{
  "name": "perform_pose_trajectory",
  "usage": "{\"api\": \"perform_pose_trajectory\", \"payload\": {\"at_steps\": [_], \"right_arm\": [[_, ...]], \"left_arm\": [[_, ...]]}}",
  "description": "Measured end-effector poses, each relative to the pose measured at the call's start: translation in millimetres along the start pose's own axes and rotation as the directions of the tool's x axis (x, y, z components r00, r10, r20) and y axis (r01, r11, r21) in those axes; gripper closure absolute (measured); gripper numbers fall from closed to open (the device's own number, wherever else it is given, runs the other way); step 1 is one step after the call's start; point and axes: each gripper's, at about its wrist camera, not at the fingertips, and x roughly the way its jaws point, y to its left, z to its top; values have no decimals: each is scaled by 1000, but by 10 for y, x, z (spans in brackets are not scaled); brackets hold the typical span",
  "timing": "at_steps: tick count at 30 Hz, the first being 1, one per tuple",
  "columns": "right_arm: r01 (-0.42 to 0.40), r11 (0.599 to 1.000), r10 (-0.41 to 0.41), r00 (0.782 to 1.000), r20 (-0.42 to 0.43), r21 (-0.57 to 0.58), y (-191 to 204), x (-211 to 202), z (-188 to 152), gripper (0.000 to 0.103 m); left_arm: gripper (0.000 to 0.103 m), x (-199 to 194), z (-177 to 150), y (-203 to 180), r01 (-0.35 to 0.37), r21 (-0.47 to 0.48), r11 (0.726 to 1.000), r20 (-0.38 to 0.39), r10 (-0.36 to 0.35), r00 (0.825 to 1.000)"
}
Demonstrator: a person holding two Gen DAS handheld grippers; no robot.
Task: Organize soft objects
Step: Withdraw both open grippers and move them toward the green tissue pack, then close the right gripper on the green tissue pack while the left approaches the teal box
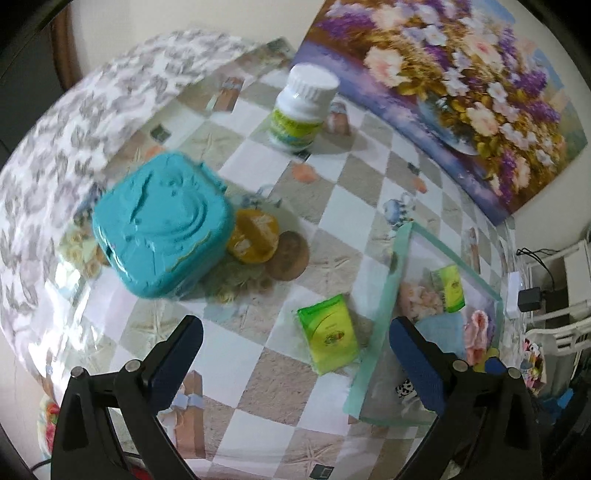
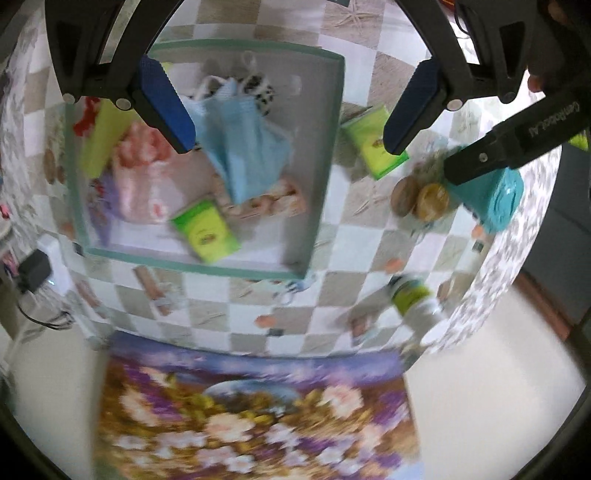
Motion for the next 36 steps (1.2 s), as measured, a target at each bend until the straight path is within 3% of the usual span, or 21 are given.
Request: {"api": "perform_pose_trajectory", "payload": {"at_steps": [11,25,36], "right_arm": [[-74,992,67,995,-71,-99,319,356,-77,1],[-122,956,102,991,-88,-266,767,515,-142,21],[-130,954,90,984,-154,-272,849,803,-164,37]], "left_arm": [[2,245,31,366,-92,-163,982,-56,83,995],[2,305,29,633,-114,-280,953,-94,91,991],[2,349,44,672,-108,-307,946,-114,76,991]]}}
